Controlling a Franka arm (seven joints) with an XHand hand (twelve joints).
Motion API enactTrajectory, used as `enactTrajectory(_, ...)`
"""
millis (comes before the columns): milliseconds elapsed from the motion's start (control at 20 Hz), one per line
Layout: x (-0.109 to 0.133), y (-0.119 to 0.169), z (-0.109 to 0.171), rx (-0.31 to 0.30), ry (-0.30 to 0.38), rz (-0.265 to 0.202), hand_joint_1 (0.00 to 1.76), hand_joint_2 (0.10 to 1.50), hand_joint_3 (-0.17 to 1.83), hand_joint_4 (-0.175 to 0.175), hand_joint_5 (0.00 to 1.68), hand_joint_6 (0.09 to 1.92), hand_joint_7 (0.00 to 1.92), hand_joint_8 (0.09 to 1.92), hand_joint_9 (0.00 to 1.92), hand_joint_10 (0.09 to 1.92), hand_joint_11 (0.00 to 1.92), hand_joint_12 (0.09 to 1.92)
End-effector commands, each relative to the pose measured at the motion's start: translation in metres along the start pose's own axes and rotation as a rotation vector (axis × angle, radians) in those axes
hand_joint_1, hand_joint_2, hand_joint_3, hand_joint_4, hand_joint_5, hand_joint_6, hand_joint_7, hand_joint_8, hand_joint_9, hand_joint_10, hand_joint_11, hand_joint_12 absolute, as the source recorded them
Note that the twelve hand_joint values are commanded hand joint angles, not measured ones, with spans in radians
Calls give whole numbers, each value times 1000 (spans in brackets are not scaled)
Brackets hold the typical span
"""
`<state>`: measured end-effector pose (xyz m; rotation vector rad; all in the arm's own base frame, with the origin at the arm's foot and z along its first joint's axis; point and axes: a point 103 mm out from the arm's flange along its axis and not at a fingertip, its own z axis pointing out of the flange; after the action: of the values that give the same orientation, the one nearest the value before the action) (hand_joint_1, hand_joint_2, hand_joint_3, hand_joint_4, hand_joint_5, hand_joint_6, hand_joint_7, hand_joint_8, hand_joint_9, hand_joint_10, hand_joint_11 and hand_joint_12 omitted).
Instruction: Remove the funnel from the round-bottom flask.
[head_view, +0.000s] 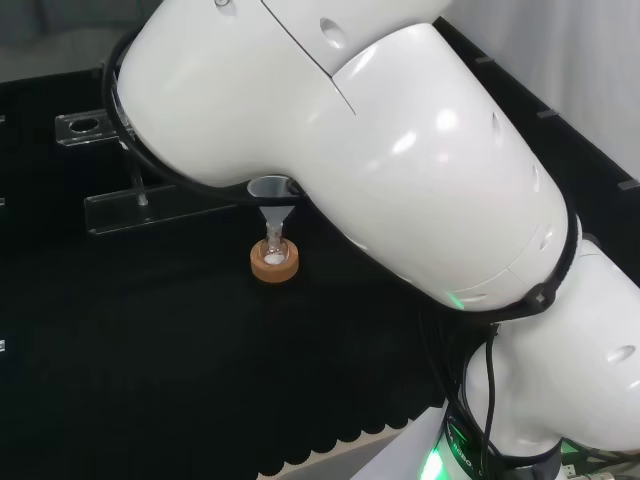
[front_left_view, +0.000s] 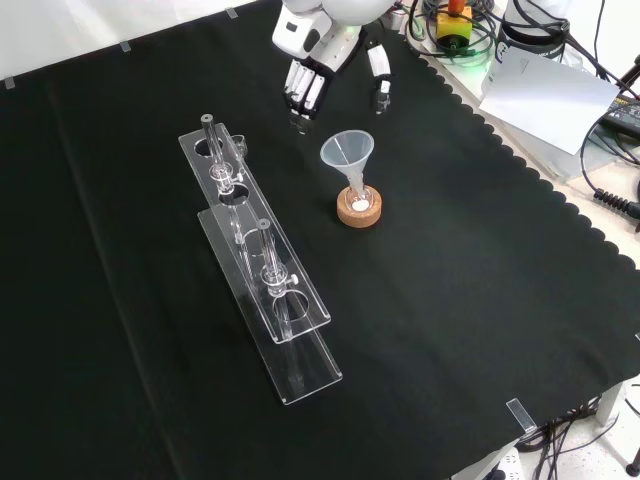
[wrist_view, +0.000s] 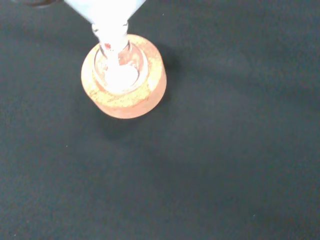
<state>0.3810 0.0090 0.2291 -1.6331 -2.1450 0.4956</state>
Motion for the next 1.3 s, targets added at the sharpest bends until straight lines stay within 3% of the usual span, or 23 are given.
enactTrajectory(50,14,3,4,46,3,-3,585,683,425,-46,159,87,14,666,272,723,392,1474)
enactTrajectory(350,27,9,5,63,-7,-11,607,692,397,-43,100,87,0,568,207,765,406,1467)
enactTrajectory(700,39,14,4,86,-78,-1,614,699,378,-43,80,87,0,454,132,799,378,1475)
enactTrajectory(950,41,15,9,80,-149,23,617,697,373,-42,78,87,0,435,121,805,378,1477)
enactTrajectory(1300,41,19,14,57,-183,24,621,698,369,-40,93,87,0,459,136,817,398,1470)
